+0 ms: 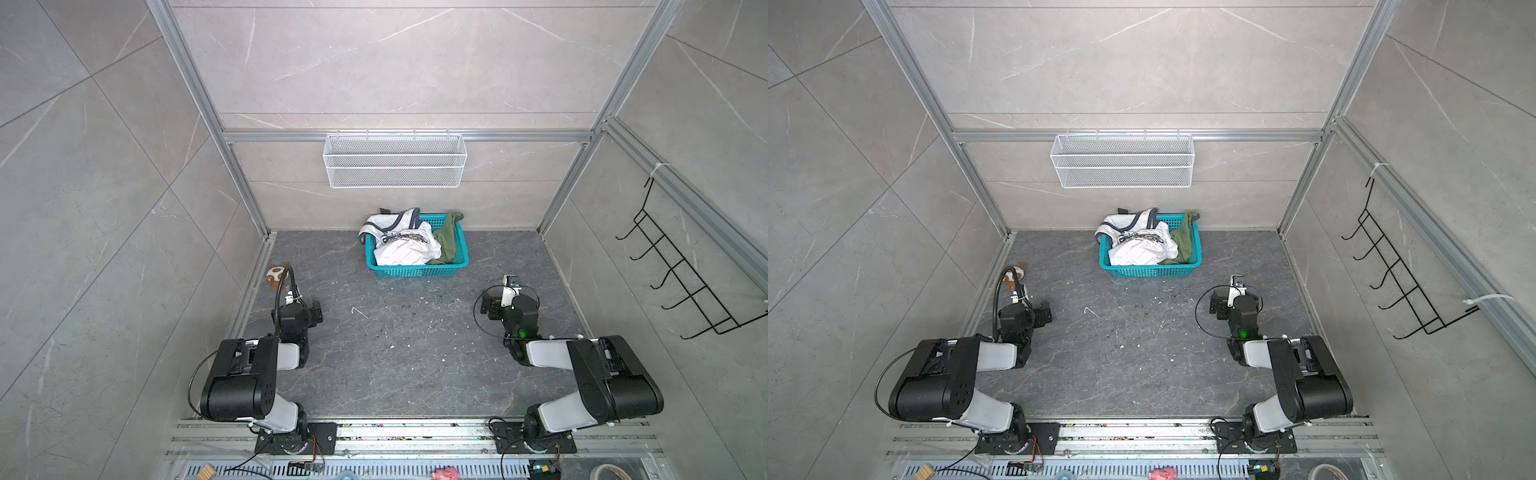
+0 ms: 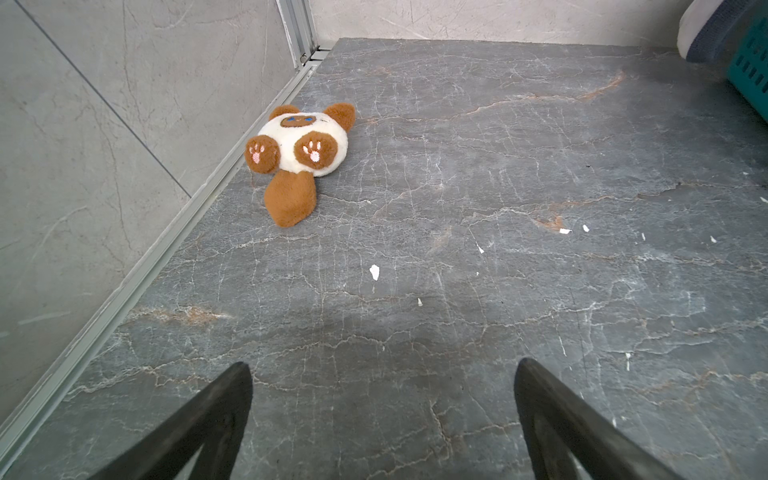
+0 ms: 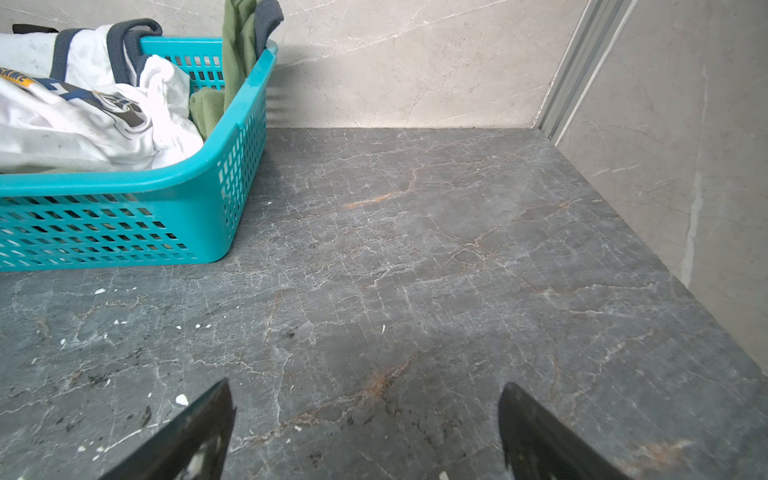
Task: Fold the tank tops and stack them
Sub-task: 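Raise both grippers from the rest pose toward the teal basket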
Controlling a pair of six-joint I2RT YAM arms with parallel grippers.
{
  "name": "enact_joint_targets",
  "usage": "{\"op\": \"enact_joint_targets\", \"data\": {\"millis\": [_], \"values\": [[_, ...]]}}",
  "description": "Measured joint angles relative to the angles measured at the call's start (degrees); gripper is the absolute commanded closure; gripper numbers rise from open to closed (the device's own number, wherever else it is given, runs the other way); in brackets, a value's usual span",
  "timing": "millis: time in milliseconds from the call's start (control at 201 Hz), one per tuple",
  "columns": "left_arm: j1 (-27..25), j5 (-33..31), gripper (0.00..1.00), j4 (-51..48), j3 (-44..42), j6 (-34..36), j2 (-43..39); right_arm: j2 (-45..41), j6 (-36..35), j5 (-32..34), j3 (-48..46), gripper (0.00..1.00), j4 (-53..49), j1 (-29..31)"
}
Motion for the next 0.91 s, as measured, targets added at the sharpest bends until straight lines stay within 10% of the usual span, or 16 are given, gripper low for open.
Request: {"op": "enact_joint_targets", "data": {"millis": [906], "values": [[-8.33,-6.47,0.0,-3.5,-2.56,2.73,-11.74,-11.3,-3.56,-6.6,-6.82,0.01,-0.48,1.49]]}}
